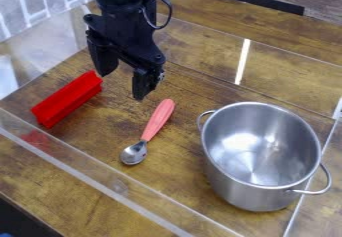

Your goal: Put the red object in the silver pot

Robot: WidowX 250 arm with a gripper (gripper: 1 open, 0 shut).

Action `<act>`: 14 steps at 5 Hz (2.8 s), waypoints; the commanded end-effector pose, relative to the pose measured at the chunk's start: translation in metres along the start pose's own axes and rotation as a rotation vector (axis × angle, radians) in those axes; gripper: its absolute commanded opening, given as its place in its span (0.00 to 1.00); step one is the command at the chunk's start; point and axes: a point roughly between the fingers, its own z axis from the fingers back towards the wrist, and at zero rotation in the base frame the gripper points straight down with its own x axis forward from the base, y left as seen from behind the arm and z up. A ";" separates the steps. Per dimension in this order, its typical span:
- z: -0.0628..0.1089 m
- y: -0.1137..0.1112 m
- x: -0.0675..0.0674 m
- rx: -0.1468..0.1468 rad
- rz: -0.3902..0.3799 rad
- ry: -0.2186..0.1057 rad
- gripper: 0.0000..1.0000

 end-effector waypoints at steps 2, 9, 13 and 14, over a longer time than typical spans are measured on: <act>-0.006 0.029 -0.017 0.028 0.061 -0.013 1.00; -0.079 0.084 -0.042 -0.009 0.154 -0.076 0.00; -0.054 0.085 -0.037 -0.049 0.224 -0.089 0.00; -0.046 0.085 -0.036 -0.059 0.239 -0.093 0.00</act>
